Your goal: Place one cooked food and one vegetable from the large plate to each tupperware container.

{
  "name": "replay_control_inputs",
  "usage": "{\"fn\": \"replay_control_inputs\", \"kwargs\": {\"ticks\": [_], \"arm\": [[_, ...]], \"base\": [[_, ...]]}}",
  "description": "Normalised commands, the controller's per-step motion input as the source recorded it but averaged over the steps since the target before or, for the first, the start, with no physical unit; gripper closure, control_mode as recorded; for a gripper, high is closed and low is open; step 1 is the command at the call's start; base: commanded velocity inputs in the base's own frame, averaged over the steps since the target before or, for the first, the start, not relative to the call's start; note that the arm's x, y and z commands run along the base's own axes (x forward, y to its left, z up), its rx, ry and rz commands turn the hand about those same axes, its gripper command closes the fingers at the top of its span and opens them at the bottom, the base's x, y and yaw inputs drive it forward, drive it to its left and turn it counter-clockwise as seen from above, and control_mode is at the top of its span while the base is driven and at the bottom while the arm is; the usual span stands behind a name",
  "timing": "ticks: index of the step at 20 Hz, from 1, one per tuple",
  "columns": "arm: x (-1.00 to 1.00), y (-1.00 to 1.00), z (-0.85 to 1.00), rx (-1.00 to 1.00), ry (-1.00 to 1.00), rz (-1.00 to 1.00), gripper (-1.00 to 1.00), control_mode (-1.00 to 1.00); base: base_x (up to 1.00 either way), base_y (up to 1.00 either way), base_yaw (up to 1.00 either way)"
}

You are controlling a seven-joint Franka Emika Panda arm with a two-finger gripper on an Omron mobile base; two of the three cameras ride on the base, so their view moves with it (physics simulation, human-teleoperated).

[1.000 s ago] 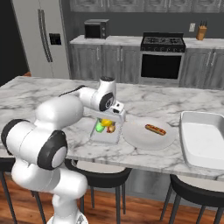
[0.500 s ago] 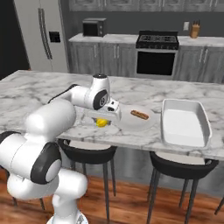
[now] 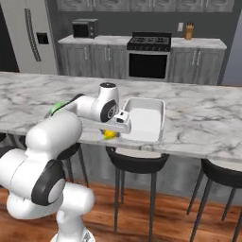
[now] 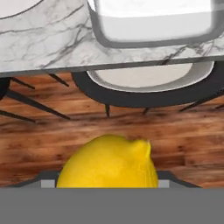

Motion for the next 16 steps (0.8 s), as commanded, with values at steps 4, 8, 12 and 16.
{"fn": "replay_control_inputs", "kwargs": {"ticks": [4, 8, 12, 16], "arm": [[0.00, 0.00, 0.00, 0.00, 0.00, 0.00, 1.00, 1.00], [0.00, 0.00, 0.00, 0.00, 0.00, 0.00, 1.00, 1.00], [0.00, 0.00, 0.00, 0.00, 0.00, 0.00, 1.00, 1.00], [0.00, 0.00, 0.00, 0.00, 0.00, 0.00, 1.00, 1.00]], "base": [[0.64, -0.47, 0.00], [1.00, 0.40, 0.00], [1.00, -0.09, 0.07], [0.92, -0.51, 0.14]]}}
